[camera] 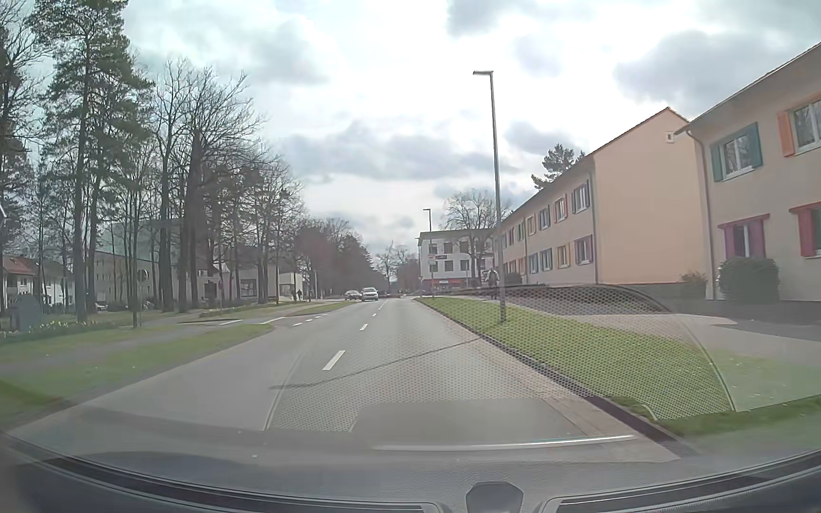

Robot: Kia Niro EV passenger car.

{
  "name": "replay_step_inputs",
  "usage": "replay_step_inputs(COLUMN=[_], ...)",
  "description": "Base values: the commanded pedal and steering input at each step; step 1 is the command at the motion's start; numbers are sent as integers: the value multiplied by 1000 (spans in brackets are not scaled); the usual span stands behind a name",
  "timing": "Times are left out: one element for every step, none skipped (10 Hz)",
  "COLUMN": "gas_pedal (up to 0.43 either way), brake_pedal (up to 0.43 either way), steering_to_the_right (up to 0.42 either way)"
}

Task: Follow the waypoints while adhering to traffic rules and regulations

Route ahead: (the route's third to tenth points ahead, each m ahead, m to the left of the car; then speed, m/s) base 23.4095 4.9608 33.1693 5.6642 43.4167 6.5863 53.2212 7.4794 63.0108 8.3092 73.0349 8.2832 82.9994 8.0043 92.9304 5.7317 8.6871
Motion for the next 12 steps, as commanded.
replay_step_inputs(gas_pedal=[390,378,370,350,331,311,311,311,311,299,299,287], brake_pedal=[0,0,0,0,0,0,0,0,0,0,0,0], steering_to_the_right=[-49,-43,-42,-42,-41,-38,-33,-25,-18,-8,-4,-3])
